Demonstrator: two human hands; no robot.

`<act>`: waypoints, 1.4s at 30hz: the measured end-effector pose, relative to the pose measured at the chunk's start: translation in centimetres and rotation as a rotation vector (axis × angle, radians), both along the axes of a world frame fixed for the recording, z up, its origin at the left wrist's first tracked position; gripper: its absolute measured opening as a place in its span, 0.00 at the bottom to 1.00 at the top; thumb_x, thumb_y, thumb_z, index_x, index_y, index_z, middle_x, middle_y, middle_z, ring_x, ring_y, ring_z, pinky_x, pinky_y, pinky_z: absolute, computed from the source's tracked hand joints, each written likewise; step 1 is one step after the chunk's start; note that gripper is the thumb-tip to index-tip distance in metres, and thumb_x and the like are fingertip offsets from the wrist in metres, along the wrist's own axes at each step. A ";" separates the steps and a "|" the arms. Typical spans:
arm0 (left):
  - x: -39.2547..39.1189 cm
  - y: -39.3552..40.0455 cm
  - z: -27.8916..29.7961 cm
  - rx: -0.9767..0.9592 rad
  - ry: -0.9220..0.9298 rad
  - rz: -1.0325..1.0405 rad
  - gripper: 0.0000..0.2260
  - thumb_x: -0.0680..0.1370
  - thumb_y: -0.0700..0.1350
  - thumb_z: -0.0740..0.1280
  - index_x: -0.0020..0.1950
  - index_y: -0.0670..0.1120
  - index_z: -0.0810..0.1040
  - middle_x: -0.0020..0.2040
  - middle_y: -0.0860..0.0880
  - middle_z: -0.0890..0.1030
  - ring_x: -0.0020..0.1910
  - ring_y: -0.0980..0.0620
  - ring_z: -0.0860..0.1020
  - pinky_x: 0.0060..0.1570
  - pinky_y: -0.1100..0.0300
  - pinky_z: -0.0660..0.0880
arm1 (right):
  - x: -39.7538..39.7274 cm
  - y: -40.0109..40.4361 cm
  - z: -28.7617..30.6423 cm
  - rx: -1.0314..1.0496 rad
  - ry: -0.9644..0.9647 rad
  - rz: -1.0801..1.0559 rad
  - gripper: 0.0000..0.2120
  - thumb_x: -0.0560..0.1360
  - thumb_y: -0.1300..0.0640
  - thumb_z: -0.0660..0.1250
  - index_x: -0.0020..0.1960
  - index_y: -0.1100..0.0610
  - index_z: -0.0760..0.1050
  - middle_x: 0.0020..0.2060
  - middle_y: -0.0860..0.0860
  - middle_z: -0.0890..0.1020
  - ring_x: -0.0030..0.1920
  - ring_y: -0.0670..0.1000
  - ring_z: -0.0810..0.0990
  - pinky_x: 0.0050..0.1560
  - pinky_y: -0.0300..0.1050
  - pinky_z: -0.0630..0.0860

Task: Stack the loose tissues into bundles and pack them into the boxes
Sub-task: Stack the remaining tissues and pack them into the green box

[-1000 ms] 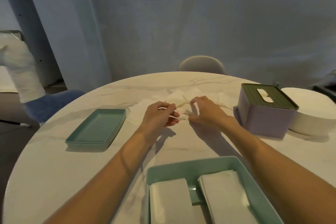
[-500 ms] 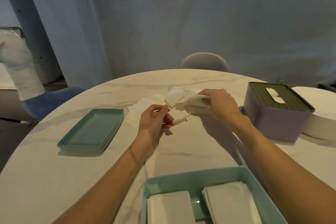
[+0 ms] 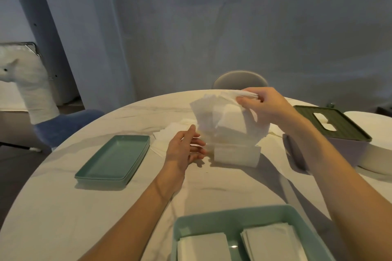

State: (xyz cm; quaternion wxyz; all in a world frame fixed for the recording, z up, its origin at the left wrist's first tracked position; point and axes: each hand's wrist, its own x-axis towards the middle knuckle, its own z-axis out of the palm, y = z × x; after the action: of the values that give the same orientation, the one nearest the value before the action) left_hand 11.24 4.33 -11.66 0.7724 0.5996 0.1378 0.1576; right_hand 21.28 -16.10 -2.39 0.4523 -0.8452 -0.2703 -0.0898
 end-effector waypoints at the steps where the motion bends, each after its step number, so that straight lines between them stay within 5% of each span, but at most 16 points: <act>1: 0.2 0.1 -0.1 0.003 0.005 0.000 0.22 0.82 0.59 0.66 0.59 0.39 0.77 0.43 0.44 0.84 0.35 0.48 0.82 0.32 0.54 0.78 | -0.1 0.0 -0.1 -0.012 0.055 0.029 0.09 0.81 0.49 0.66 0.49 0.50 0.84 0.44 0.50 0.85 0.45 0.47 0.81 0.43 0.41 0.75; 5: 0.3 0.2 -0.3 -0.007 0.009 -0.100 0.40 0.63 0.73 0.76 0.67 0.51 0.76 0.53 0.47 0.86 0.50 0.45 0.86 0.50 0.45 0.84 | 0.2 0.1 -1.2 -0.063 0.164 0.159 0.10 0.81 0.46 0.67 0.52 0.50 0.84 0.48 0.48 0.85 0.52 0.55 0.83 0.57 0.55 0.80; 10: -0.8 -0.4 -0.3 0.024 -0.098 -0.122 0.17 0.77 0.47 0.75 0.65 0.47 0.80 0.54 0.45 0.86 0.49 0.43 0.86 0.35 0.38 0.83 | 1.0 0.4 -2.4 -0.222 0.118 0.166 0.20 0.80 0.39 0.64 0.52 0.54 0.83 0.50 0.50 0.84 0.53 0.56 0.81 0.58 0.54 0.78; 13: -0.5 0.3 -1.3 0.075 -0.149 -0.057 0.15 0.78 0.45 0.74 0.64 0.45 0.79 0.57 0.43 0.84 0.48 0.36 0.85 0.31 0.29 0.79 | 1.3 0.5 -3.4 -0.287 0.215 0.180 0.33 0.74 0.28 0.60 0.54 0.57 0.81 0.51 0.55 0.83 0.54 0.59 0.80 0.57 0.48 0.77; 16: -0.7 0.6 -1.4 0.122 -0.160 0.005 0.14 0.78 0.45 0.75 0.61 0.43 0.78 0.55 0.41 0.83 0.45 0.35 0.85 0.33 0.26 0.78 | 1.1 0.7 -4.2 -0.340 0.319 0.245 0.38 0.64 0.19 0.63 0.58 0.47 0.80 0.53 0.49 0.83 0.56 0.54 0.81 0.64 0.52 0.78; 20: -0.8 1.0 -0.9 0.117 -0.129 0.055 0.14 0.78 0.48 0.74 0.61 0.46 0.78 0.56 0.44 0.83 0.50 0.40 0.85 0.35 0.30 0.80 | 0.9 1.1 -4.6 -0.352 0.234 0.174 0.28 0.67 0.31 0.74 0.62 0.43 0.76 0.54 0.44 0.81 0.55 0.51 0.80 0.59 0.51 0.80; 28: -1.1 1.5 -0.8 0.088 -0.187 -0.040 0.16 0.83 0.51 0.66 0.67 0.46 0.71 0.60 0.40 0.82 0.53 0.38 0.85 0.34 0.37 0.82 | 1.2 0.8 -4.3 -0.205 0.320 0.132 0.23 0.73 0.38 0.72 0.63 0.48 0.76 0.55 0.45 0.81 0.55 0.50 0.80 0.52 0.43 0.80; 33: -0.4 1.5 -0.4 0.147 -0.183 0.142 0.12 0.83 0.52 0.66 0.63 0.48 0.71 0.57 0.46 0.82 0.54 0.42 0.84 0.38 0.34 0.83 | 0.9 0.7 -4.0 -0.017 0.272 0.054 0.05 0.78 0.46 0.69 0.50 0.46 0.79 0.49 0.47 0.82 0.51 0.52 0.80 0.49 0.42 0.79; 37: 0.4 2.5 0.3 0.157 -0.186 0.372 0.14 0.85 0.51 0.63 0.67 0.47 0.70 0.54 0.54 0.79 0.53 0.54 0.79 0.46 0.59 0.78 | 1.2 0.9 -3.7 0.159 0.129 -0.045 0.08 0.83 0.51 0.64 0.54 0.52 0.80 0.49 0.49 0.82 0.51 0.52 0.79 0.49 0.47 0.78; 42: 0.5 3.2 1.0 -0.126 -0.198 0.304 0.14 0.85 0.49 0.64 0.70 0.49 0.71 0.56 0.54 0.80 0.52 0.56 0.80 0.57 0.53 0.80 | 1.0 1.6 -2.8 0.436 0.101 -0.074 0.11 0.84 0.54 0.59 0.57 0.54 0.79 0.44 0.47 0.80 0.45 0.46 0.77 0.44 0.41 0.73</act>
State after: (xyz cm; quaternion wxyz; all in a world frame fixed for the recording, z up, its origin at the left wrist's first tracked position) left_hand 11.72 7.48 -10.64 0.7856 0.5037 0.1599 0.3218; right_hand 22.31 -14.53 -5.19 0.6334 -0.7404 -0.1903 -0.1204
